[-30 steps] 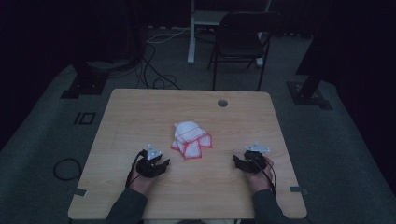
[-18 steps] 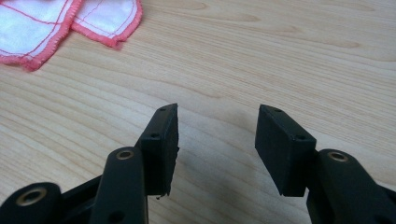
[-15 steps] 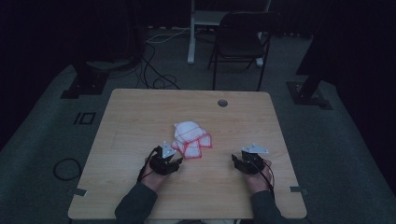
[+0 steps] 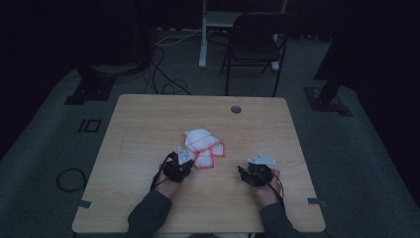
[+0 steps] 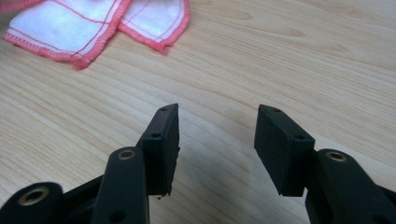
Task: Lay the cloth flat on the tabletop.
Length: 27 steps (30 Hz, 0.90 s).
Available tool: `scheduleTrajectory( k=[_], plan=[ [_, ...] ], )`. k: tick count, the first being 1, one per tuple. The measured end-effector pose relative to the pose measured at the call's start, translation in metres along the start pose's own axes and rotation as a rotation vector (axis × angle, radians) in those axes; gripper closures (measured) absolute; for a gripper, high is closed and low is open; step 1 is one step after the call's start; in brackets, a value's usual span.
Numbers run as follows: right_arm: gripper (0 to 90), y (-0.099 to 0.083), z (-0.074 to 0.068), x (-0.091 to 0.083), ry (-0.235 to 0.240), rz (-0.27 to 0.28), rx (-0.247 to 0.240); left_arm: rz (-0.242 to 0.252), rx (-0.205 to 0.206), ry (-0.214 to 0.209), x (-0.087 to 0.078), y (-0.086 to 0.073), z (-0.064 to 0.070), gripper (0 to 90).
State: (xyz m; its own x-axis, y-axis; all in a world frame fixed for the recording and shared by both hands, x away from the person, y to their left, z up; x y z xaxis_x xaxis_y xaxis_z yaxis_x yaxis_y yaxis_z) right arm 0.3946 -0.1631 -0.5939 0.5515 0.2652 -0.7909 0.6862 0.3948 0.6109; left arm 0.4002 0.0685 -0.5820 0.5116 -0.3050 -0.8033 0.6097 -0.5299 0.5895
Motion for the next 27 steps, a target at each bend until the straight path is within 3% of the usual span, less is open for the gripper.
scheduleTrajectory(
  k=[11, 21, 27],
  plan=[
    [54.8, 0.015, -0.015, 0.006, 0.017, 0.005, -0.037, 0.073, -0.065, 0.039, -0.024, 0.013, -0.029, 89.1],
    [56.6, 0.027, -0.028, 0.019, 0.036, -0.002, -0.054, 0.101, -0.109, 0.067, -0.039, 0.016, -0.051, 89.0],
    [58.4, 0.041, -0.029, 0.025, 0.034, 0.001, -0.053, 0.106, -0.126, 0.079, -0.043, 0.016, -0.060, 88.9]
  ],
)
Point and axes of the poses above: each handheld gripper's, and its own axes: x roughly forward along the jaws, y roughly out of its top, z roughly to its right, the point moved 9 cm from there along x, roughly forward along the jaws, and after that the axes turned 12 degrees about -z, right-handed, at the moved point
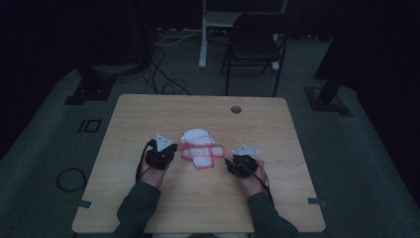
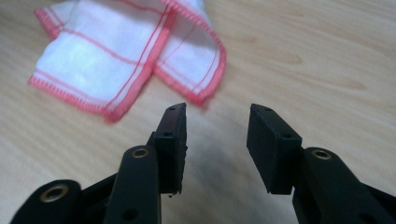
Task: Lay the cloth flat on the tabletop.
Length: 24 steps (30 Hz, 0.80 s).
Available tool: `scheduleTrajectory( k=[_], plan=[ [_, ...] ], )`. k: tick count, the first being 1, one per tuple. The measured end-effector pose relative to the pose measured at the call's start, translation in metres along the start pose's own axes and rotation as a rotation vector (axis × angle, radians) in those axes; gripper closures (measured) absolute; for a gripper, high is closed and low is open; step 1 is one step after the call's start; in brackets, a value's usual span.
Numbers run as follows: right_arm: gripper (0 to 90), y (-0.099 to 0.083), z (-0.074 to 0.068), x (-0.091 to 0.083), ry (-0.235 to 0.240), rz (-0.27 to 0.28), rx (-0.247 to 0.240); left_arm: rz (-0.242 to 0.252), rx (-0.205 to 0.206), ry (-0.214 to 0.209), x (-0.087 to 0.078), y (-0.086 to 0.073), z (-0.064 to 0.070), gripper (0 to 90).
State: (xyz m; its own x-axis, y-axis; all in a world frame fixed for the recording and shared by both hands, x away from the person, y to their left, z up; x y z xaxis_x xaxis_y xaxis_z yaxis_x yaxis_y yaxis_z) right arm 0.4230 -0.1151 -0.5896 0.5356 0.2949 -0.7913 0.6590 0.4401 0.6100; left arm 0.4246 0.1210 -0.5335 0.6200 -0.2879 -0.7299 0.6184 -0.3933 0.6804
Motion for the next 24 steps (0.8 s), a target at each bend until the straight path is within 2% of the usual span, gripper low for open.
scheduleTrajectory(
  k=[3, 8, 13, 14, 16, 19, 22, 23, 24],
  plan=[
    [60.7, 0.007, 0.002, 0.004, 0.014, 0.000, 0.020, -0.005, -0.009, 0.003, 0.001, -0.001, -0.004, 88.8],
    [62.4, 0.019, 0.004, 0.012, 0.023, -0.010, 0.027, -0.031, -0.048, 0.027, 0.009, -0.007, -0.022, 88.8],
    [63.8, 0.024, -0.003, 0.022, 0.040, -0.024, -0.001, -0.053, -0.082, 0.037, 0.016, -0.013, -0.033, 87.8],
    [64.9, 0.024, -0.004, 0.024, 0.041, -0.031, -0.002, -0.068, -0.094, 0.039, 0.019, -0.017, -0.035, 85.3],
    [72.5, 0.023, -0.005, 0.029, 0.045, -0.047, -0.003, -0.065, -0.080, 0.034, 0.017, -0.018, -0.029, 78.0],
    [87.0, 0.023, -0.006, 0.031, 0.047, -0.051, -0.016, -0.049, -0.034, 0.026, 0.012, -0.015, -0.016, 74.0],
    [89.6, 0.024, -0.006, 0.030, 0.050, -0.050, -0.024, -0.034, -0.001, -0.004, 0.009, -0.011, -0.001, 73.2],
    [89.7, 0.024, -0.006, 0.029, 0.049, -0.049, -0.024, -0.034, -0.001, -0.004, 0.009, -0.011, -0.001, 72.9],
    [89.8, 0.024, -0.005, 0.029, 0.049, -0.050, -0.021, -0.024, 0.021, -0.030, 0.009, -0.007, 0.011, 72.7]
  ],
)
Point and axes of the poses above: each handheld gripper's, and its own axes: x roughly forward along the jaws, y roughly out of its top, z roughly to its right, the point moved 9 cm from there along x, roughly forward along the jaws, and after that the axes turned 12 degrees about -z, right-handed, at the moved point
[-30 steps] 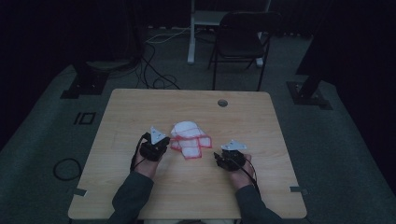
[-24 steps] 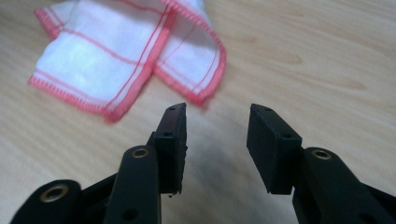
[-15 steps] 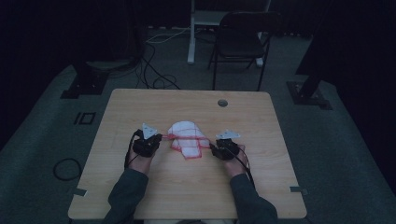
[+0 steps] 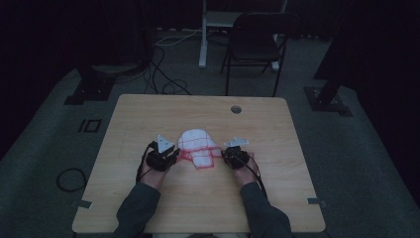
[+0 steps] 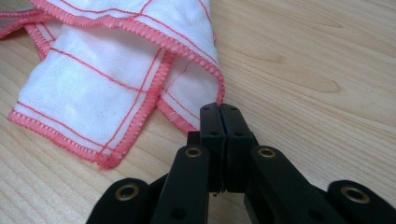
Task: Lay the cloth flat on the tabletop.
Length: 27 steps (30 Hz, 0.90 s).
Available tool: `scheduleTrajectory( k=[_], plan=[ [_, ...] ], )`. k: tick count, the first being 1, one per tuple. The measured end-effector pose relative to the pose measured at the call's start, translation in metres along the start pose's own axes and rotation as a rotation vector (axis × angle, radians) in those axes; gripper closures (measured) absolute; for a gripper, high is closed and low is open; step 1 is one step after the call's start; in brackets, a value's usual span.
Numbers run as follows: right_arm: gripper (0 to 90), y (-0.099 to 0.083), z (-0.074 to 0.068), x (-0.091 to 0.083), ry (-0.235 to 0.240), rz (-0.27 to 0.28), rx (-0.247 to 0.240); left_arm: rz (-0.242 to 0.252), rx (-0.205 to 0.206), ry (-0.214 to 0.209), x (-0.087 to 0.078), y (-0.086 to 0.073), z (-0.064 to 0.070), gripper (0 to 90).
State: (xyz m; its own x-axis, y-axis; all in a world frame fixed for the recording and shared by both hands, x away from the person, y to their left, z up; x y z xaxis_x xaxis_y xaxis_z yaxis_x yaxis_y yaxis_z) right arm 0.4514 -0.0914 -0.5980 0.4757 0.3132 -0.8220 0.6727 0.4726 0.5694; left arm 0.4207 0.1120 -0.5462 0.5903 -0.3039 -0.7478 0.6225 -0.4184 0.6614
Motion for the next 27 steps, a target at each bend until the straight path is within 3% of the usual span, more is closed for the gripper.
scheduleTrajectory(
  k=[3, 6, 7, 8, 9, 10, 14, 19, 24, 25, 27],
  plan=[
    [89.8, 0.000, 0.001, -0.001, 0.002, 0.002, 0.002, 0.000, 0.021, -0.022, 0.002, 0.002, 0.011, 72.3],
    [90.0, 0.001, 0.001, -0.001, 0.003, 0.006, 0.003, -0.034, 0.057, -0.065, 0.015, 0.000, 0.036, 70.9],
    [90.0, 0.001, 0.000, -0.001, 0.003, 0.007, 0.004, -0.034, 0.057, -0.065, 0.015, 0.000, 0.036, 70.3],
    [90.0, 0.001, 0.000, -0.001, 0.003, 0.007, 0.003, -0.046, 0.079, -0.083, 0.023, -0.001, 0.049, 69.8],
    [90.0, 0.001, 0.000, -0.001, 0.002, 0.006, 0.003, -0.046, 0.079, -0.083, 0.023, -0.001, 0.049, 69.3],
    [90.0, 0.001, 0.000, -0.001, 0.002, 0.005, 0.003, -0.054, 0.097, -0.108, 0.030, -0.002, 0.061, 68.5],
    [90.0, 0.001, 0.000, -0.001, 0.002, 0.005, 0.001, -0.061, 0.142, -0.139, 0.041, 0.002, 0.083, 65.1],
    [90.0, 0.001, 0.000, -0.002, 0.001, 0.005, 0.000, -0.075, 0.164, -0.143, 0.051, 0.006, 0.094, 62.2],
    [90.0, 0.001, 0.000, -0.002, 0.001, 0.009, 0.003, -0.120, 0.192, -0.122, 0.068, 0.003, 0.105, 60.9],
    [90.0, 0.001, 0.000, -0.002, 0.001, 0.009, 0.004, -0.121, 0.197, -0.121, 0.069, 0.002, 0.106, 61.4],
    [90.0, 0.001, 0.001, -0.002, -0.002, 0.011, 0.004, -0.132, 0.184, -0.124, 0.068, 0.001, 0.105, 71.6]
  ],
)
Point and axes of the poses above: each handheld gripper's, and its own axes: x roughly forward along the jaws, y roughly out of its top, z roughly to its right, the point moved 9 cm from there along x, roughly forward along the jaws, and after that the axes turned 12 degrees about -z, right-handed, at the moved point
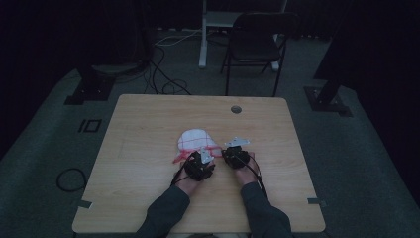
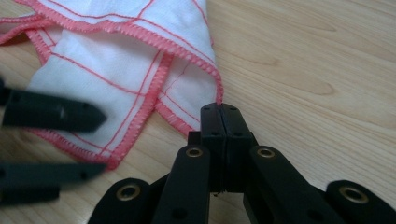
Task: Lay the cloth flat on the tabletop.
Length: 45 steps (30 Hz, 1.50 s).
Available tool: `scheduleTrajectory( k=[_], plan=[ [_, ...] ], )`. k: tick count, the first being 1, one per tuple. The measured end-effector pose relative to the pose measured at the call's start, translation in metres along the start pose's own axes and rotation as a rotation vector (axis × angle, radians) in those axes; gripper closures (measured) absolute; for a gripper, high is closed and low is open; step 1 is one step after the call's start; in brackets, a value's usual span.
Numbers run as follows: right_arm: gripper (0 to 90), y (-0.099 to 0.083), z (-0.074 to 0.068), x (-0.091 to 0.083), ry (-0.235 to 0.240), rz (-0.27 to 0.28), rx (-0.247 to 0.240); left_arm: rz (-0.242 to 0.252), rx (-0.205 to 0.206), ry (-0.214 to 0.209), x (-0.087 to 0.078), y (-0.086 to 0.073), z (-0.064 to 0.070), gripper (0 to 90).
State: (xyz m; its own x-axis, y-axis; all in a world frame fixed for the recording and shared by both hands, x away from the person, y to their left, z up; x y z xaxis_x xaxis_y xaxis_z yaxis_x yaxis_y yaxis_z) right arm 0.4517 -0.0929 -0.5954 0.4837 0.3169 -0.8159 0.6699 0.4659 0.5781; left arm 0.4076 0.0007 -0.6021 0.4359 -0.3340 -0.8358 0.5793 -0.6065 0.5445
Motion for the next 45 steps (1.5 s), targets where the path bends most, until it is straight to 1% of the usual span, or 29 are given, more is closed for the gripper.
scheduleTrajectory(
  k=[1, 3, 4, 5, 6, 7, 9, 10, 11, 13, 17, 20, 21, 23, 24, 25, 29, 32, 33, 34, 35, 37, 38, 41, 45],
  plan=[
    [90.0, 0.000, 0.001, -0.001, -0.003, 0.002, 0.000, -0.008, 0.000, 0.009, -0.001, -0.001, -0.001, 78.4],
    [90.0, 0.000, 0.004, -0.001, -0.006, 0.004, 0.007, -0.014, 0.000, 0.005, -0.004, -0.004, -0.003, 86.9],
    [90.0, 0.000, 0.005, -0.002, -0.006, 0.004, 0.010, -0.014, 0.000, 0.005, -0.004, -0.004, -0.003, 87.5],
    [90.0, 0.000, 0.006, -0.002, -0.007, 0.005, 0.013, -0.015, 0.009, 0.010, -0.008, -0.009, -0.005, 88.0],
    [90.0, 0.000, 0.006, -0.002, -0.007, 0.005, 0.013, -0.015, 0.009, 0.010, -0.008, -0.009, -0.005, 88.3],
    [90.0, -0.001, 0.009, -0.002, -0.015, 0.003, 0.006, -0.009, 0.001, 0.009, -0.011, -0.015, -0.007, 88.5],
    [90.0, -0.002, 0.011, -0.002, -0.018, 0.000, 0.011, -0.009, -0.004, 0.014, -0.015, -0.021, -0.010, 88.8],
    [90.0, -0.002, 0.011, -0.002, -0.018, 0.000, 0.011, -0.009, -0.004, 0.014, -0.015, -0.021, -0.010, 88.9],
    [90.0, -0.003, 0.012, -0.002, -0.022, 0.000, 0.011, -0.007, -0.004, 0.017, -0.018, -0.026, -0.013, 88.9],
    [90.0, -0.004, 0.015, -0.003, -0.028, -0.002, 0.015, -0.006, -0.005, 0.023, -0.022, -0.032, -0.016, 89.1],
    [90.0, -0.006, 0.022, -0.006, -0.044, -0.002, 0.021, 0.001, -0.032, 0.036, -0.030, -0.046, -0.027, 89.3],
    [90.0, -0.008, 0.029, -0.008, -0.058, -0.002, 0.030, 0.000, -0.065, 0.041, -0.036, -0.059, -0.038, 89.5],
    [90.0, -0.010, 0.032, -0.009, -0.066, -0.005, 0.038, 0.000, -0.071, 0.044, -0.037, -0.062, -0.041, 89.5],
    [90.0, -0.011, 0.035, -0.010, -0.070, -0.008, 0.042, 0.000, -0.071, 0.044, -0.037, -0.062, -0.041, 89.6],
    [90.0, -0.014, 0.044, -0.013, -0.081, -0.006, 0.064, 0.000, -0.107, 0.051, -0.044, -0.075, -0.055, 89.6],
    [90.0, -0.015, 0.048, -0.014, -0.089, -0.005, 0.068, -0.001, -0.116, 0.058, -0.046, -0.078, -0.059, 89.6],
    [90.0, -0.021, 0.064, -0.021, -0.110, -0.005, 0.094, -0.011, -0.137, 0.079, -0.051, -0.087, -0.073, 89.7],
    [90.0, -0.027, 0.074, -0.026, -0.122, -0.008, 0.103, -0.019, -0.149, 0.096, -0.055, -0.093, -0.082, 89.8],
    [90.0, -0.028, 0.078, -0.027, -0.131, -0.010, 0.108, -0.019, -0.160, 0.099, -0.056, -0.095, -0.085, 89.8],
    [90.0, -0.031, 0.083, -0.028, -0.156, -0.016, 0.113, -0.022, -0.163, 0.109, -0.057, -0.097, -0.088, 89.8],
    [90.0, -0.033, 0.088, -0.030, -0.169, -0.018, 0.123, -0.025, -0.174, 0.119, -0.058, -0.099, -0.092, 89.8],
    [90.0, -0.039, 0.097, -0.034, -0.173, -0.019, 0.155, -0.023, -0.207, 0.120, -0.060, -0.103, -0.099, 89.9],
    [90.0, -0.042, 0.100, -0.036, -0.171, -0.022, 0.165, -0.023, -0.212, 0.124, -0.061, -0.104, -0.101, 89.8],
    [90.0, -0.046, 0.100, -0.040, -0.167, -0.014, 0.146, -0.019, -0.206, 0.123, -0.061, -0.105, -0.100, 89.8],
    [90.0, -0.039, 0.085, -0.042, -0.118, 0.021, 0.118, -0.013, -0.204, 0.120, -0.060, -0.103, -0.098, 89.7]
  ],
)
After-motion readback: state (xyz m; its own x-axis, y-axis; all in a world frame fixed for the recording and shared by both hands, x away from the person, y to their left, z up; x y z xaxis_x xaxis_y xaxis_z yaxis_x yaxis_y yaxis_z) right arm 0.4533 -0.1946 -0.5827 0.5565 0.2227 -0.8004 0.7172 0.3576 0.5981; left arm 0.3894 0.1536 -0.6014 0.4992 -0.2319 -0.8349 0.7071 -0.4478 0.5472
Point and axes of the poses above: each handheld gripper's, and its own axes: x roughly forward along the jaws, y roughly out of its top, z roughly to its right, the point moved 9 cm from there along x, roughly forward along the jaws, and after that the axes turned 12 degrees about -z, right-handed, at the moved point
